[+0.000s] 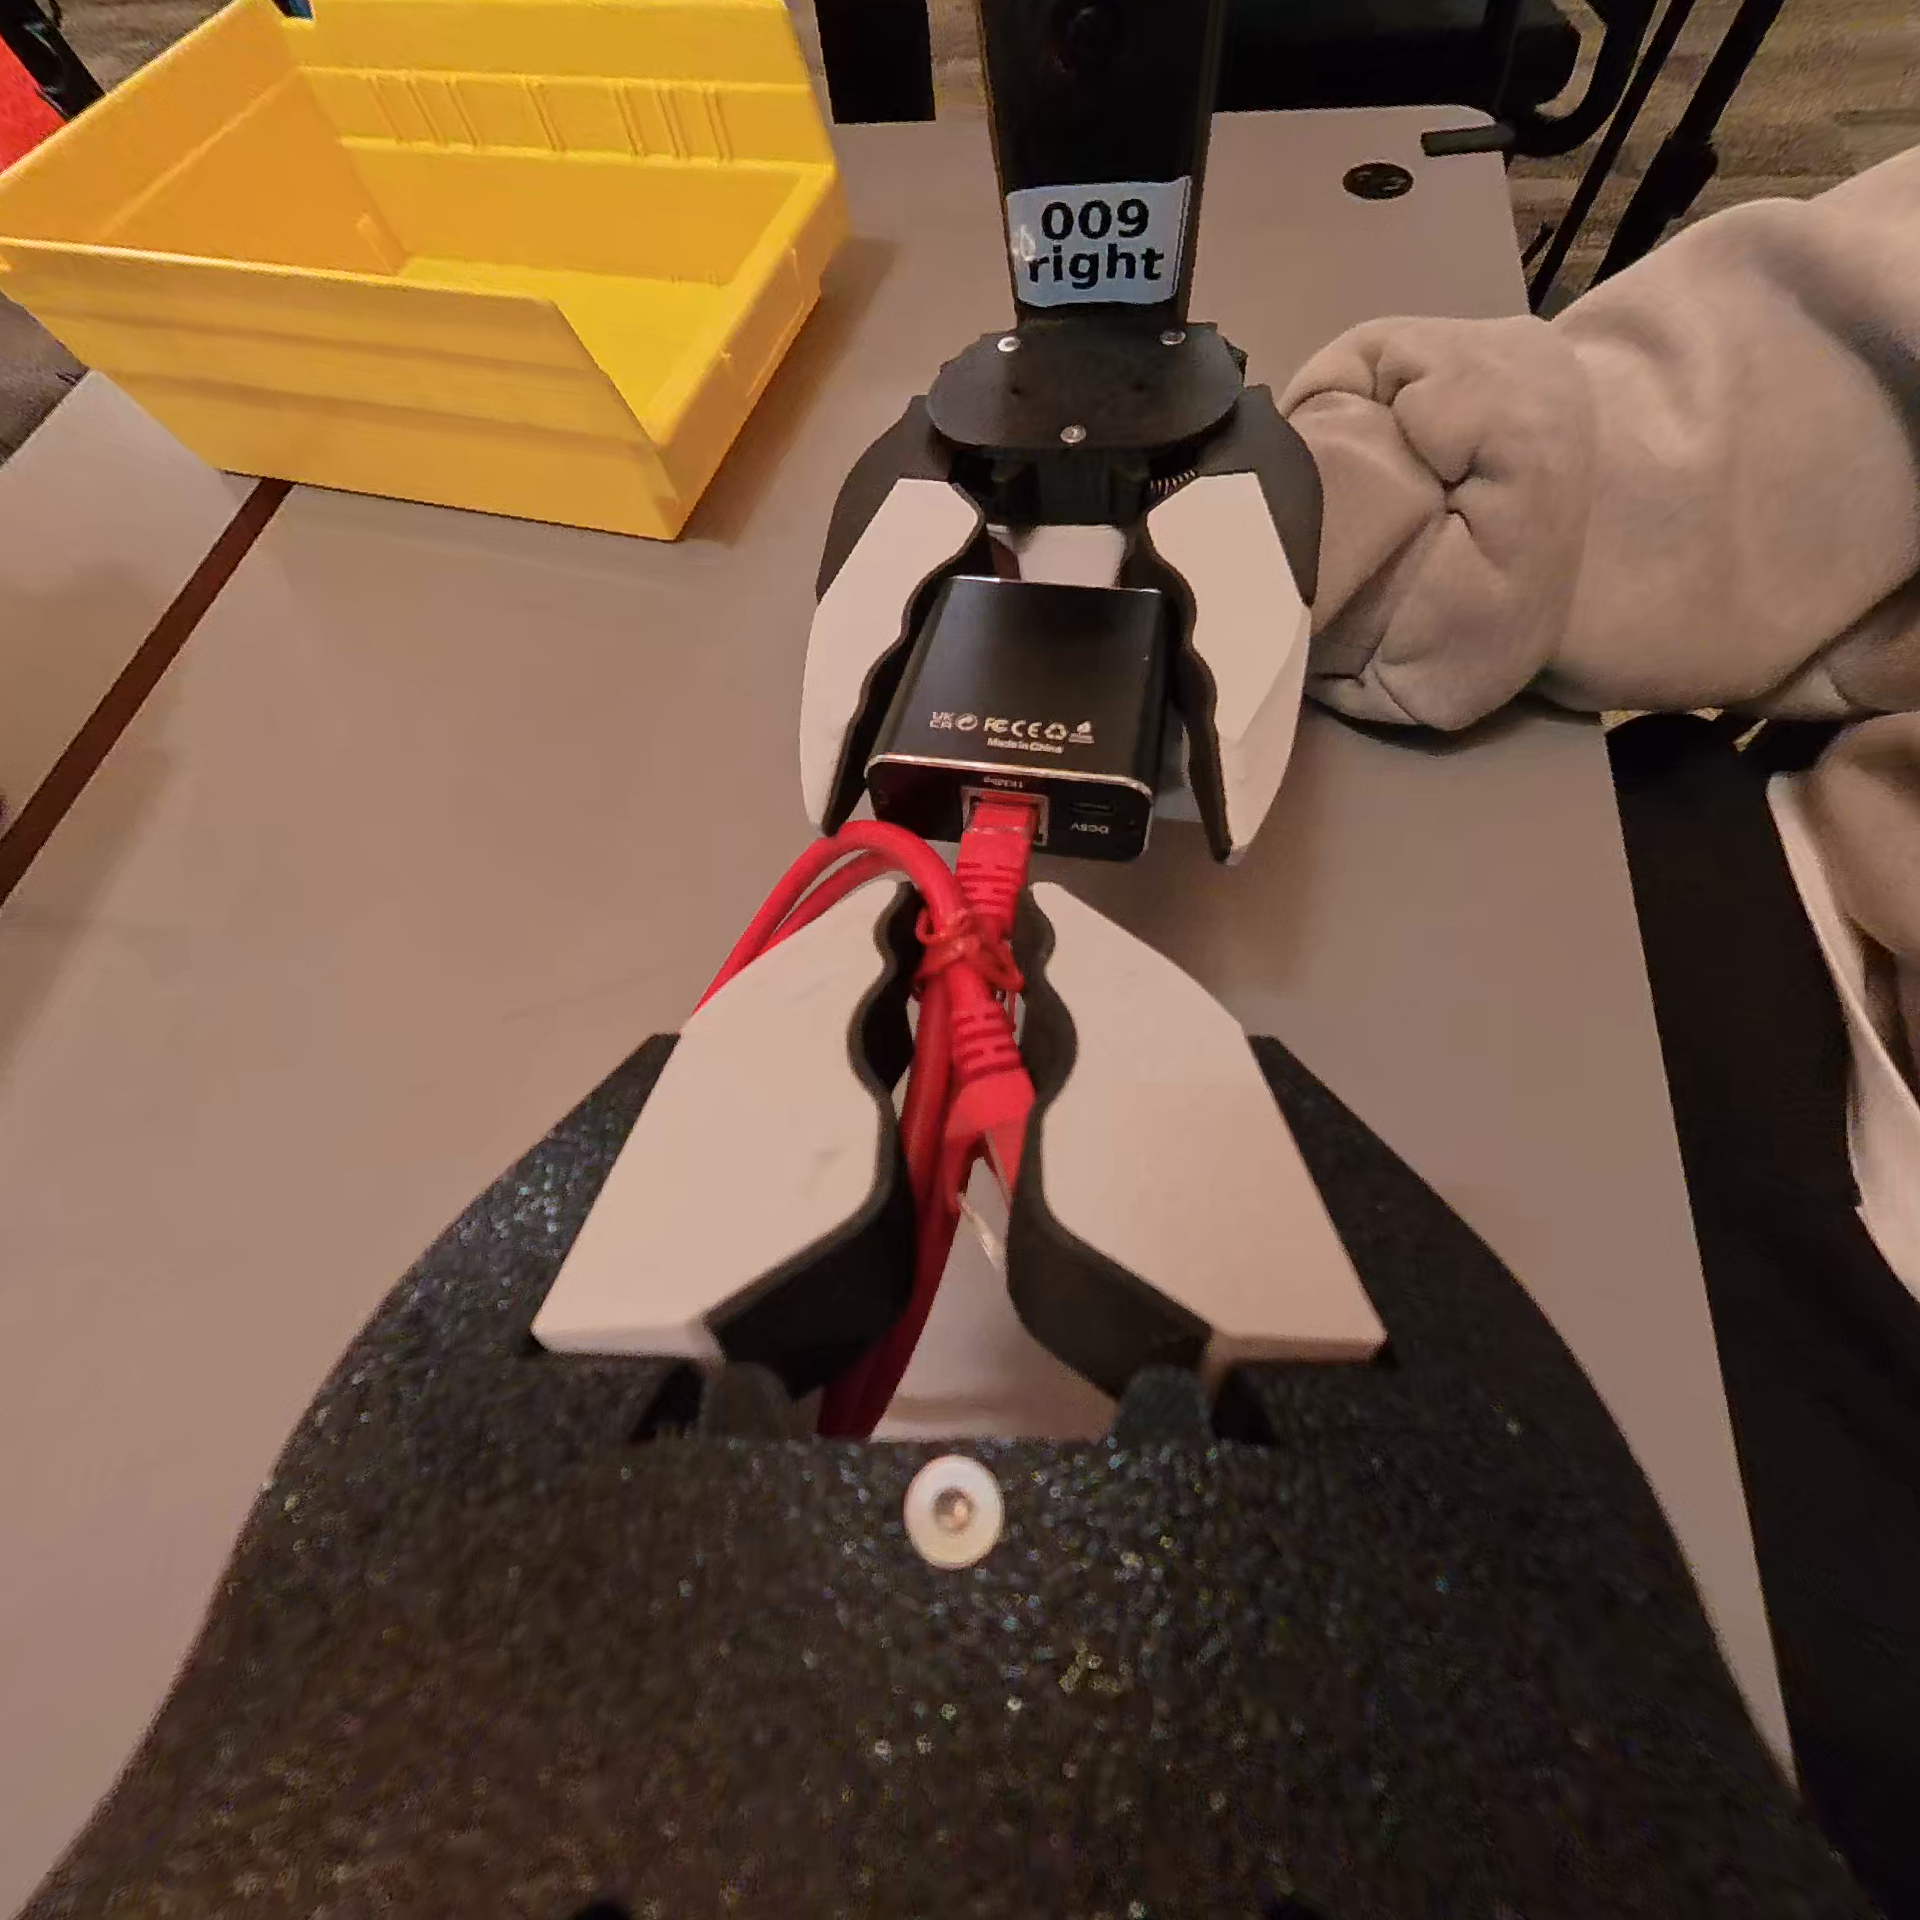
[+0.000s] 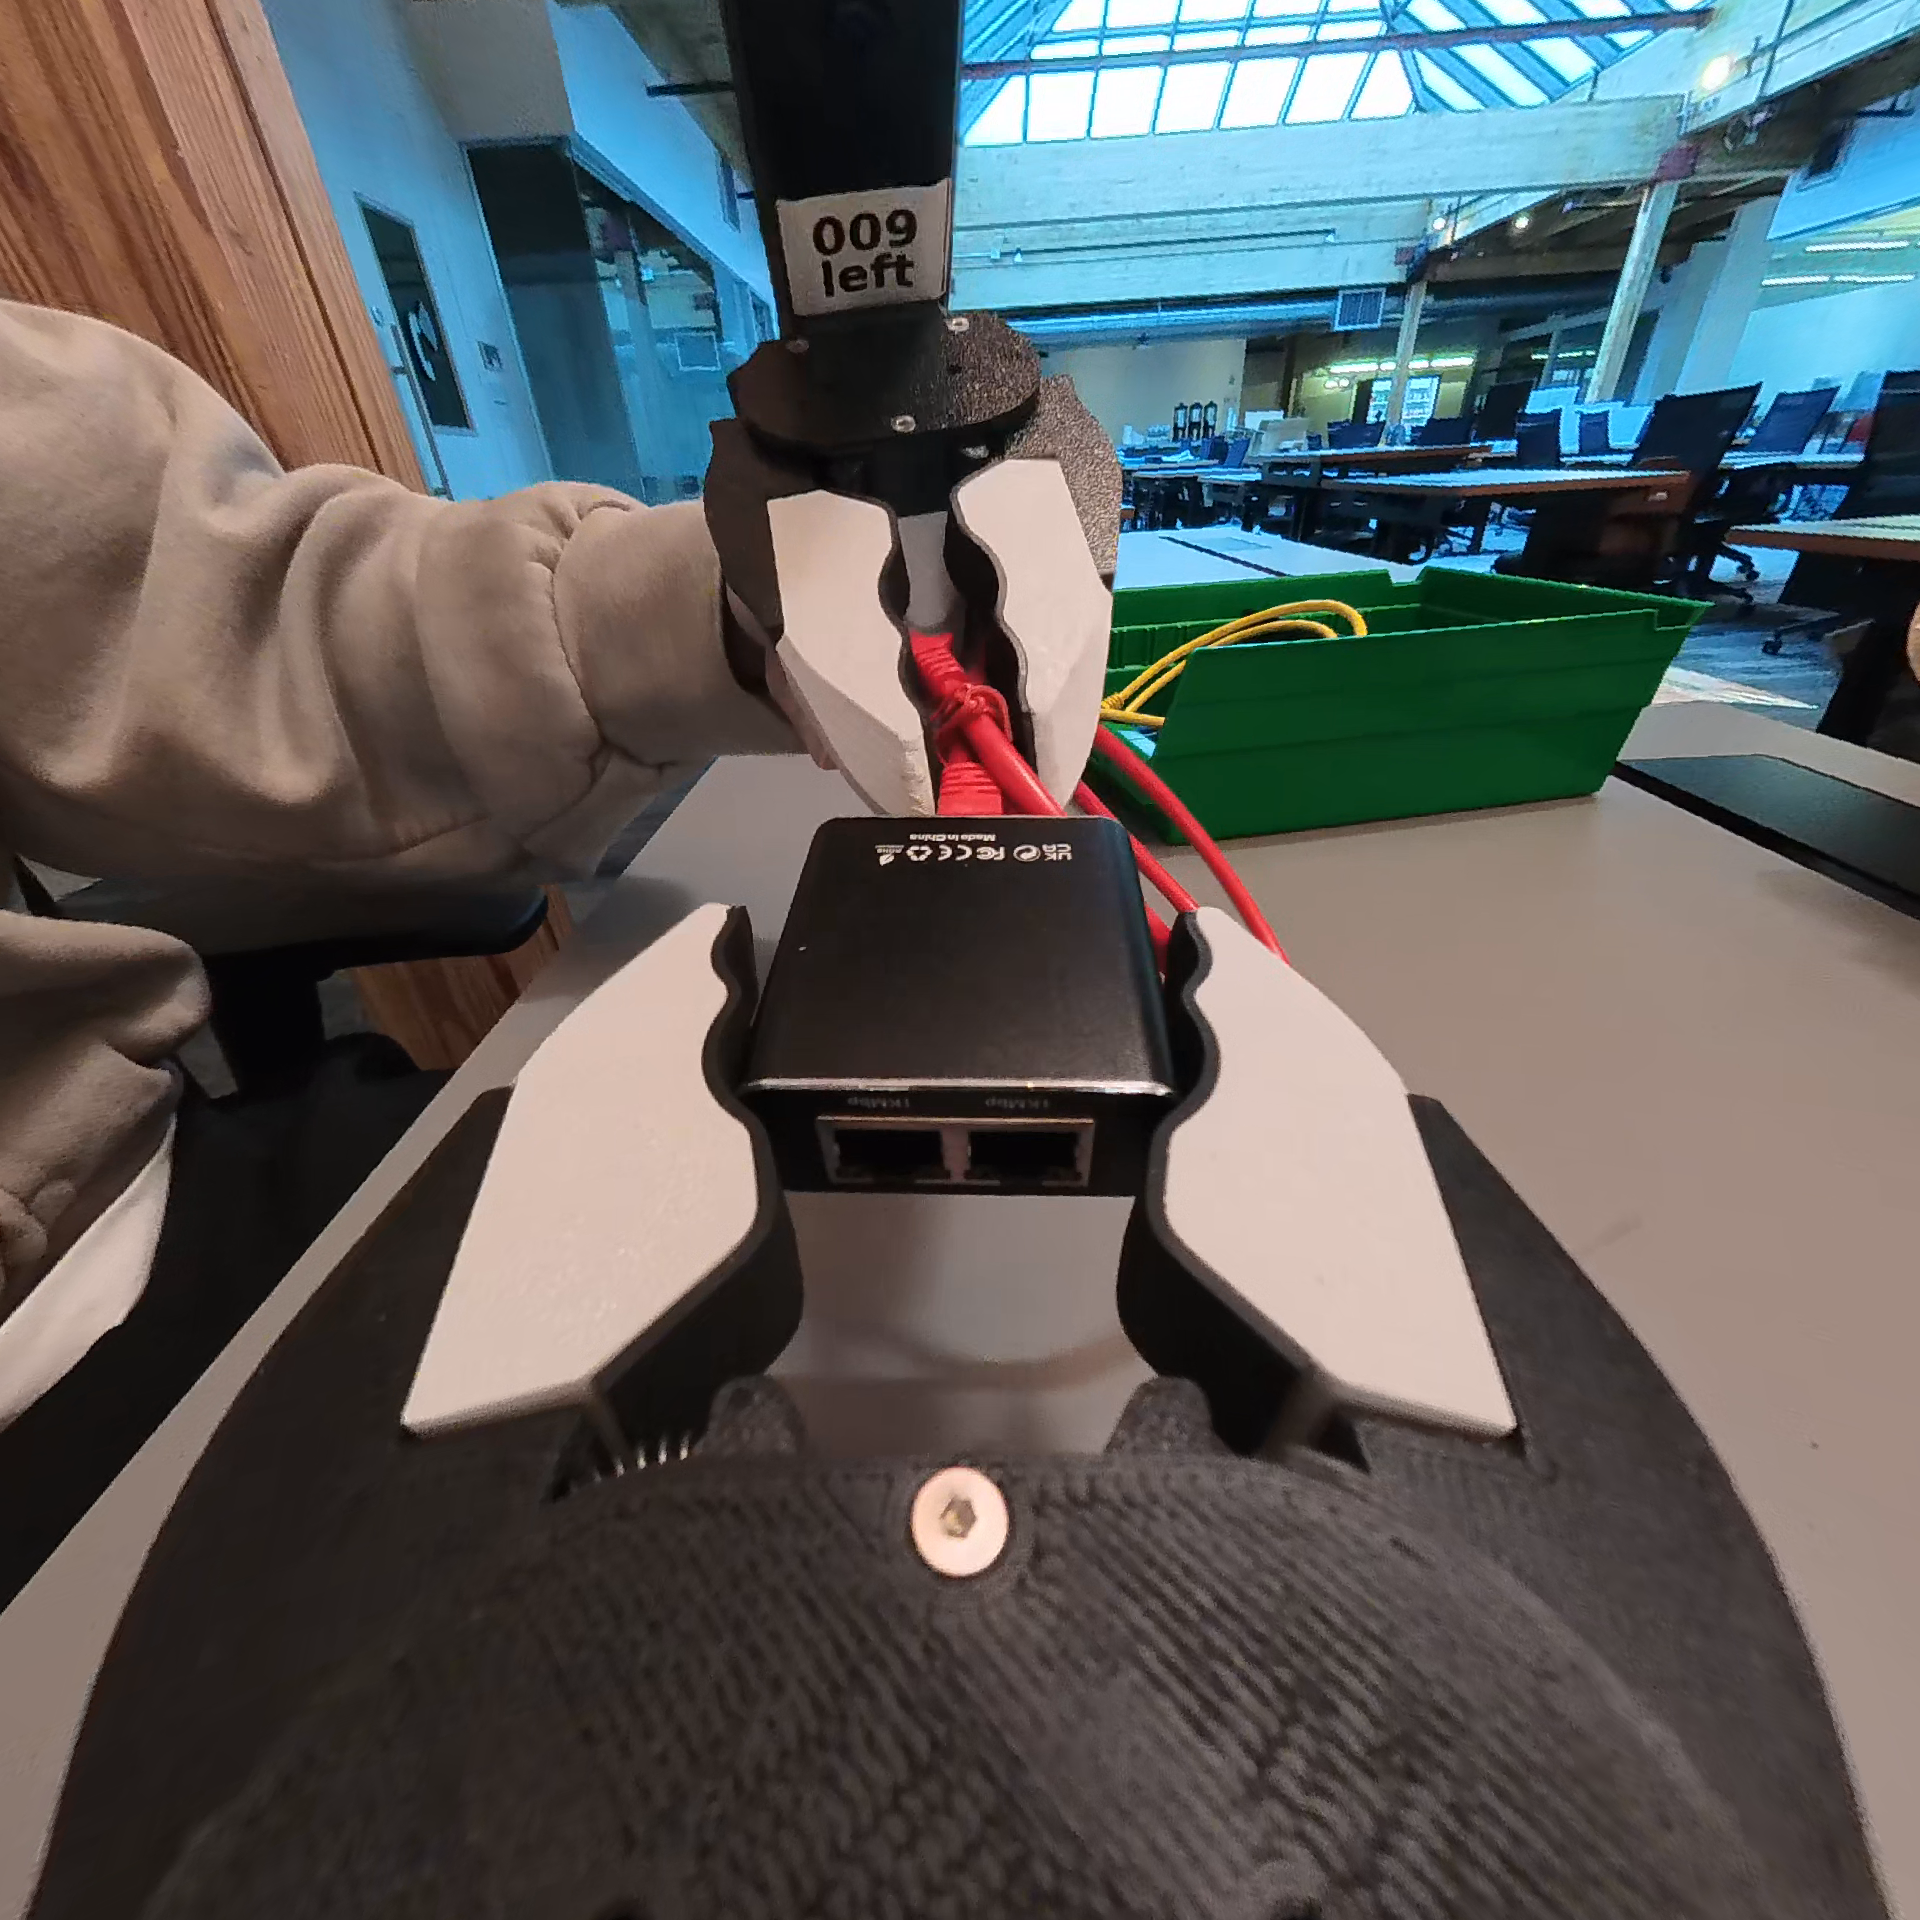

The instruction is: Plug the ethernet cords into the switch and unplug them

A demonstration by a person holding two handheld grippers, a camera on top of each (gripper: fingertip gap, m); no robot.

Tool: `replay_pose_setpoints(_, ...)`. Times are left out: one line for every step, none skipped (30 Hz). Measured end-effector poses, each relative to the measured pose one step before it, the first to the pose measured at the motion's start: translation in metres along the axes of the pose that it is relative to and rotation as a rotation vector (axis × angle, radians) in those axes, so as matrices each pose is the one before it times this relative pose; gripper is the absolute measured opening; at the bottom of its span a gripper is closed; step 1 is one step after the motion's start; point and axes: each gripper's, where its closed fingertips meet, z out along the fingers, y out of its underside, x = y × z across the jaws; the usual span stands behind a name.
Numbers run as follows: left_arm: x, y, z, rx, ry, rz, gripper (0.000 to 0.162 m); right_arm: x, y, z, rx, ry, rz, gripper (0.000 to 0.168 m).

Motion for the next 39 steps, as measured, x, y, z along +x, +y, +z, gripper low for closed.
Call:
replay_pose_setpoints(-0.00037,-0.00061,0.00058,0.0032,0.0,-0.0013,0.015,0.00036,-0.0007,-0.00063,0.0054,-0.0032,0.0068,0.077)
replay_pose_setpoints(-0.00065,-0.0002,0.00091,-0.001,-0.002,-0.0063,0.015,0.00095,-0.0008,-0.00085,0.0069,0.0037,0.0051,0.077)
replay_pose_setpoints(-0.0005,-0.00009,0.00079,-0.002,-0.0025,-0.0003,0.015,0.00057,-0.00047,-0.00069,0.0039,0.0031,0.001,0.077)
replay_pose_setpoints(0.00021,-0.00016,0.00032,-0.0024,0.0004,0.004,0.015,-0.00032,-0.00044,-0.0004,0.0039,-0.0021,-0.0001,0.077)
replay_pose_setpoints(0.00033,0.00058,0.00021,-0.0079,0.0008,0.0058,0.015,-0.0003,0.00021,-0.00003,-0.0016,-0.0028,-0.0002,0.077)
replay_pose_setpoints(0.00046,0.00039,0.00005,-0.0062,-0.0011,0.0047,0.016,-0.00034,0.00012,0.00005,-0.0008,-0.0019,-0.0011,0.077)
replay_pose_setpoints(0.0004,-0.0004,0.00002,0.0009,-0.0024,0.0006,0.016,-0.00033,-0.00069,-0.00045,0.005,-0.0028,-0.0008,0.077)
replay_pose_setpoints(0.00047,-0.00044,0.0001,0.0037,-0.0011,0.0025,0.016,-0.00046,-0.00068,-0.00056,0.0063,-0.0046,-0.0006,0.077)
replay_pose_setpoints(-0.0001,-0.00101,0.00047,0.0091,-0.0053,0.0001,0.017,0.00041,-0.00186,-0.00107,0.0153,-0.0008,-0.0042,0.077)
replay_pose_setpoints(-0.00085,-0.00258,0.00076,0.0201,-0.0126,-0.0092,0.018,0.00101,-0.00412,-0.00193,0.0348,0.005,-0.0093,0.077)
replay_pose_setpoints(-0.00013,-0.00291,0.00087,0.0215,-0.0094,-0.0128,0.02,0.00039,-0.00428,-0.00231,0.0366,-0.0013,-0.004,0.077)
replay_pose_setpoints(0.00121,-0.00314,0.00078,0.0217,-0.0014,-0.0132,0.022,-0.00039,-0.00365,-0.00233,0.0318,-0.0115,0.01,0.077)
replay_pose_setpoints(0.00087,-0.00566,-0.00033,0.037,-0.0018,-0.0151,0.023,0.0012,-0.00277,-0.00255,0.0228,-0.0013,0.0155,0.077)
replay_pose_setpoints(0.00006,-0.00689,-0.00112,0.0419,-0.0024,-0.0184,0.024,0.00093,-0.00232,-0.00238,0.018,-0.0001,0.0107,0.076)
replay_pose_setpoints(-0.00003,-0.00512,-0.0013,0.0252,0.0027,-0.0222,0.025,0.00111,-0.00171,-0.00197,0.0123,0.0041,0.0041,0.076)
replay_pose_setpoints(-0.00046,-0.00186,-0.00114,-0.0002,0.0033,-0.022,0.025,0.00039,-0.00045,-0.00141,0.0013,0.0007,0.0006,0.076)
replay_pose_setpoints(-0.00084,0.00152,-0.00142,-0.0239,0.0011,-0.0127,0.027,0.00108,0.00064,-0.00088,-0.0092,0.0075,-0.005,0.076)
replay_pose_setpoints(-0.00172,0.00326,-0.00205,-0.0303,-0.0077,0.0022,0.029,-0.00028,0.00098,-0.00089,-0.0127,-0.0007,-0.0057,0.076)
replay_pose_setpoints(-0.00198,0.00378,-0.00228,-0.0239,-0.0127,0.0094,0.029,-0.00026,0.001,-0.00078,-0.0112,-0.0041,0.0052,0.076)
replay_pose_setpoints(-0.00068,0.00494,-0.0012,-0.0226,-0.0027,-0.0012,0.03,0.00076,0.00029,-0.00044,-0.0037,0.0036,0.0056,0.076)
replay_pose_setpoints(0.0013,0.00714,0.00096,-0.0316,0.0115,-0.019,0.035,0.00046,-0.00031,-0.00016,0.0023,0.0011,0.0028,0.076)
replay_pose_setpoints(0.00329,0.00832,0.00301,-0.0383,0.0219,-0.0222,0.038,-0.00095,0.00054,0.00041,-0.0042,-0.0102,0.0027,0.076)
replay_pose_setpoints(0.00403,0.00881,0.00469,-0.0413,0.0221,-0.0133,0.037,-0.00068,0.00062,0.00074,-0.0053,-0.0053,-0.0006,0.076)
replay_pose_setpoints(0.00251,0.00761,0.0057,-0.0382,0.0056,-0.0002,0.038,-0.0009,0.00016,0.00098,0.0006,-0.0042,-0.0029,0.076)
replay_pose_setpoints(0.00079,0.00419,0.00581,-0.0209,-0.0149,0.0142,0.041,-0.00121,0.00063,0.00104,-0.0034,-0.0072,-0.001,0.076)
replay_pose_setpoints(0.00094,0.00187,0.00522,-0.0078,-0.0149,0.0199,0.044,-0.0016,0.00052,0.00093,-0.0034,-0.0085,-0.0026,0.076)
replay_pose_setpoints(0.00065,0.0015,0.00529,-0.0101,-0.0093,0.0079,0.042,-0.00221,-0.00025,0.00068,0.0045,-0.0118,-0.0014,0.076)
replay_pose_setpoints(-0.0005,0.00206,0.00573,-0.0161,-0.0088,-0.0068,0.04,-0.00203,-0.00057,0.00097,0.0084,-0.0111,0.0013,0.076)
replay_pose_setpoints(-0.0006,0.00189,0.00594,-0.0143,-0.0027,-0.0103,0.037,-0.00167,-0.0003,0.00109,0.0053,-0.0093,0.0008,0.076)
replay_pose_setpoints(0.00071,0.00036,0.00506,-0.0011,0.0085,-0.0045,0.025,-0.00025,0.00047,0.00069,-0.0034,0.0009,-0.0031,0.076)
replay_pose_setpoints(0.00014,-0.00042,0.00333,0.0061,0.0042,0.0102,0.02,-0.00038,-0.00028,-0.00033,0.0023,-0.0016,-0.0024,0.076)
replay_pose_setpoints(-0.00037,-0.00161,0.00112,0.0173,-0.0032,0.0203,0.019,0.0007,-0.00174,-0.00155,0.0145,0.0045,0.0015,0.076)
replay_pose_setpoints(-0.00119,-0.003,-0.00074,0.0248,-0.0087,0.0143,0.018,0.00137,-0.00217,-0.00184,0.0174,0.0091,0.0028,0.076)
replay_pose_setpoints(-0.00164,-0.00281,-0.00199,0.0197,-0.0089,0.0018,0.018,0.00165,-0.00106,-0.00086,0.0077,0.0112,0.0029,0.076)
replay_pose_setpoints(-0.00179,-0.00194,-0.00252,0.0082,-0.0081,-0.0032,0.017,0.00183,0.00029,0.00027,-0.0024,0.0128,0.0035,0.076)
replay_pose_setpoints(-0.00223,-0.00104,-0.00311,0.0,-0.0134,0.006,0.017,0.00162,0.00102,0.00087,-0.0089,0.0128,0.0002,0.076)
replay_pose_setpoints(-0.00272,-0.0003,-0.00339,-0.0068,-0.0217,0.0169,0.017,0.00208,0.00219,0.00101,-0.0199,0.0179,-0.0064,0.076)
replay_pose_setpoints(-0.00255,0.00072,-0.00343,-0.0149,-0.0236,0.0212,0.017,0.0018,0.00396,0.00154,-0.0367,0.0196,-0.0202,0.077)
replay_pose_setpoints(-0.00188,0.00096,-0.00311,-0.0175,-0.0198,0.0211,0.017,0.00092,0.00542,0.00205,-0.0489,0.0164,-0.0276,0.077)
